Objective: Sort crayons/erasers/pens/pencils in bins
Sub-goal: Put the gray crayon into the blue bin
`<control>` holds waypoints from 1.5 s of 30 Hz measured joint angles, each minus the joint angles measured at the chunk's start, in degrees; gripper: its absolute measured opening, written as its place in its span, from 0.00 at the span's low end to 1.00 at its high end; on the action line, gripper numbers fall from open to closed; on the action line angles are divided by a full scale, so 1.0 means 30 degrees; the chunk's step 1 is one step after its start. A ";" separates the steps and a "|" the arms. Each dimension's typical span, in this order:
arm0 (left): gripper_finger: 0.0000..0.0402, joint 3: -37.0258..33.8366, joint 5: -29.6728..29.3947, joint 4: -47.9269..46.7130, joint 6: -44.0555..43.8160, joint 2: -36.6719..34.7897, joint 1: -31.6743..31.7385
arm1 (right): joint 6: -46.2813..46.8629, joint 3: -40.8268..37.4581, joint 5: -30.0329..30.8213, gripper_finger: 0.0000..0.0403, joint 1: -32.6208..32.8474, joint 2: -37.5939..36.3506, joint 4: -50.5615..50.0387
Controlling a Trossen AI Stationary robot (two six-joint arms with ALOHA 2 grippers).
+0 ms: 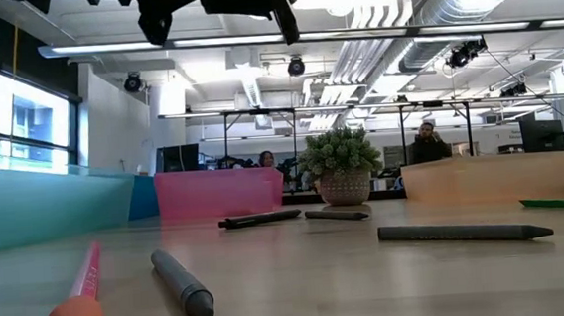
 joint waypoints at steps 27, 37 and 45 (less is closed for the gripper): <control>0.04 0.0000 -0.0228 0.0060 0.0254 0.0426 0.0000 | -0.0434 0.0000 -0.0058 0.01 0.0007 0.0000 -0.0075; 0.05 0.0000 -0.0235 0.0035 0.0277 0.0428 0.0007 | -0.0445 0.0000 0.0222 0.08 0.0007 0.0000 -0.0090; 0.04 0.0000 -0.0912 -0.0337 0.1322 0.0428 0.0007 | -0.0357 0.0000 0.0277 0.32 -0.0123 0.0000 -0.0674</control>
